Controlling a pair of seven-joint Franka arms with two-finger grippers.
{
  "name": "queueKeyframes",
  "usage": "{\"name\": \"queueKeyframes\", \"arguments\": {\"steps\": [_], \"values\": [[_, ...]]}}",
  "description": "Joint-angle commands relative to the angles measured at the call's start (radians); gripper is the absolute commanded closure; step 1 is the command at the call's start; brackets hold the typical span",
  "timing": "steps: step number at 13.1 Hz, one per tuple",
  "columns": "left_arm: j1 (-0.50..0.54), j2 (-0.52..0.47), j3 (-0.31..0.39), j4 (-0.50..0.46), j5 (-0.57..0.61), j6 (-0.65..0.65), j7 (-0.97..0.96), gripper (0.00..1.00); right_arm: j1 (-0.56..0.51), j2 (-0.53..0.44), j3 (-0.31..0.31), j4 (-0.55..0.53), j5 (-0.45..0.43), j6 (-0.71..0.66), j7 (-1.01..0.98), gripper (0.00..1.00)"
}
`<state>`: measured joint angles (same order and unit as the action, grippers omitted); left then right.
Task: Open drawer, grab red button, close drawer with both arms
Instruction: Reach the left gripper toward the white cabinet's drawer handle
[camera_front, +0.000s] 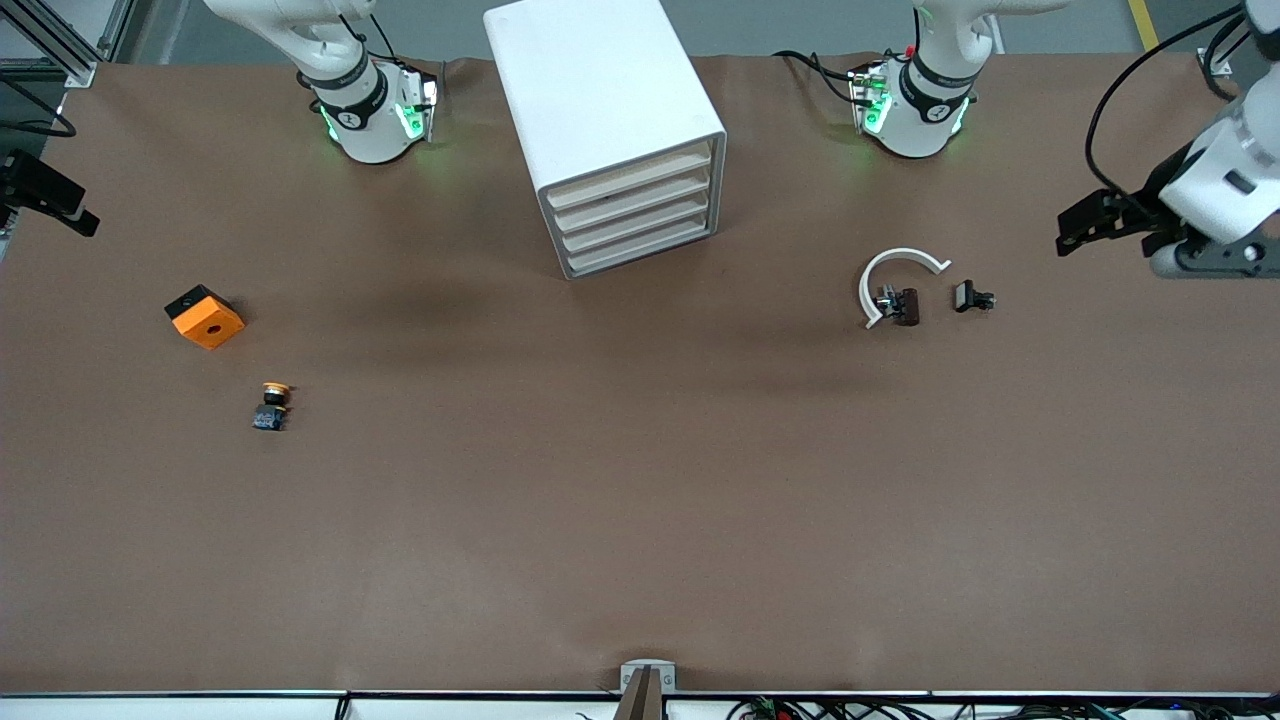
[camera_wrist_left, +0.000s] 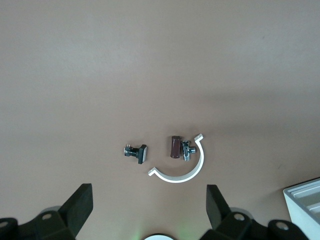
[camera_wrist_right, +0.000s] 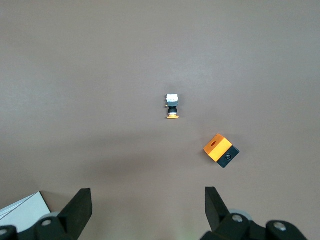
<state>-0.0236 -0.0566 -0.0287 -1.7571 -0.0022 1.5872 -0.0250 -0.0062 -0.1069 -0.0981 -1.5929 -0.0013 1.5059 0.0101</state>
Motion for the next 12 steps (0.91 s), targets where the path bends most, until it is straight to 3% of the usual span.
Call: {"name": "queueKeyframes", "arguments": {"steps": [1,6,12], "values": [[-0.010,0.098,-0.013,0.015,-0.012,0.029,-0.003,0.00,0.003,-0.025,0.003,-0.021,-0.014,0.008,-0.004,0.00],[-0.029,0.219,-0.016,-0.108,-0.012,0.262,-0.045,0.00,0.003,-0.025,0.004,-0.021,-0.014,0.007,-0.002,0.00],[-0.036,0.400,-0.109,-0.097,-0.010,0.385,-0.240,0.00,0.003,-0.025,0.003,-0.021,-0.014,0.007,-0.002,0.00]]}}
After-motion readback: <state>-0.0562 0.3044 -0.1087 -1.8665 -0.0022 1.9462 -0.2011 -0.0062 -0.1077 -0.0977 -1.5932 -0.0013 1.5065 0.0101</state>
